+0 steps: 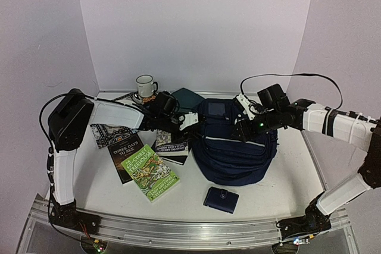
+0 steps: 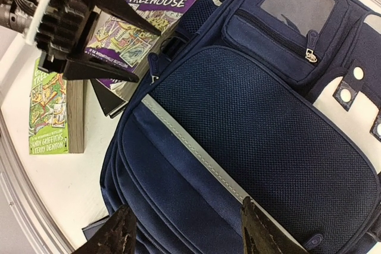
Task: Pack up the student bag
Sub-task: Adjust the student bag at the center of the board.
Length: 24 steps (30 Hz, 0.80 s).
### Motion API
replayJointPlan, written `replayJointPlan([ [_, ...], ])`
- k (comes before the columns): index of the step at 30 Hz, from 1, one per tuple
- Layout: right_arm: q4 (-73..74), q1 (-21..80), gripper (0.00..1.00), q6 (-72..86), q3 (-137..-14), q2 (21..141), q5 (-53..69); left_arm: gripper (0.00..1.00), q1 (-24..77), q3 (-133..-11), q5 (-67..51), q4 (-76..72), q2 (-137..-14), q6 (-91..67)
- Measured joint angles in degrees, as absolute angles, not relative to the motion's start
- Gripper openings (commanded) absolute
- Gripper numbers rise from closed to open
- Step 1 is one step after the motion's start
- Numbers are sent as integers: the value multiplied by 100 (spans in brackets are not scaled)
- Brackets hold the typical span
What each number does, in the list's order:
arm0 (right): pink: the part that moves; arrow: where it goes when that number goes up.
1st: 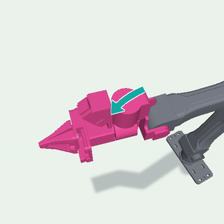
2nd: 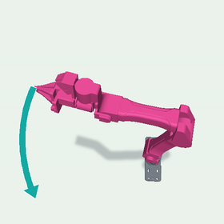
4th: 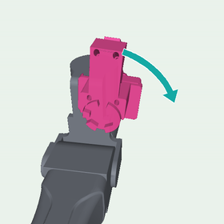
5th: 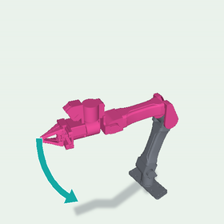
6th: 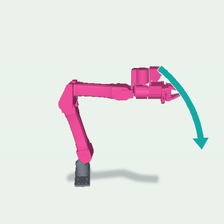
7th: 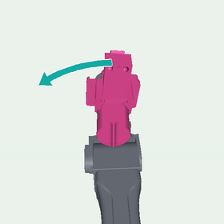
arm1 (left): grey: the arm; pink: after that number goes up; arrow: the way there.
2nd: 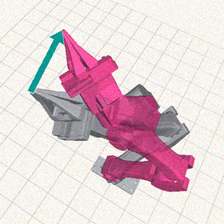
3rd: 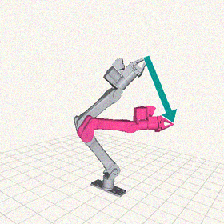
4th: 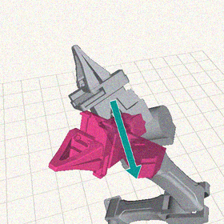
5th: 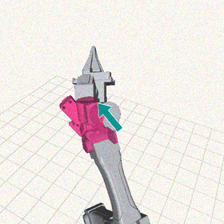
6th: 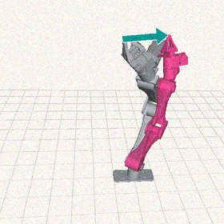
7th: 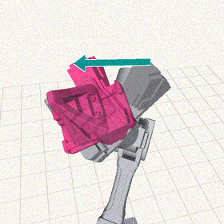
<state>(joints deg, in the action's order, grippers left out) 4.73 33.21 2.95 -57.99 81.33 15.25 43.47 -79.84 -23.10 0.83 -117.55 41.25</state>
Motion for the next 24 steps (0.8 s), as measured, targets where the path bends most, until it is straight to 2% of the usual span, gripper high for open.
replayJointPlan([
  [6,515,3350,60,274,-5846,8165,1525,31,4355,-8143,-2699,91,-12044,4206],
  [10,516,3358,60,253,-5907,8173,1501,11,4355,-8143,-2853,91,-12051,4207],
  [13,519,3381,60,228,-5913,8189,1455,1,4355,-8142,-2903,117,-12050,4207],
  [24,476,3910,61,-928,-5544,8222,927,0,4358,-7850,-3052,271,-11578,3866],
])
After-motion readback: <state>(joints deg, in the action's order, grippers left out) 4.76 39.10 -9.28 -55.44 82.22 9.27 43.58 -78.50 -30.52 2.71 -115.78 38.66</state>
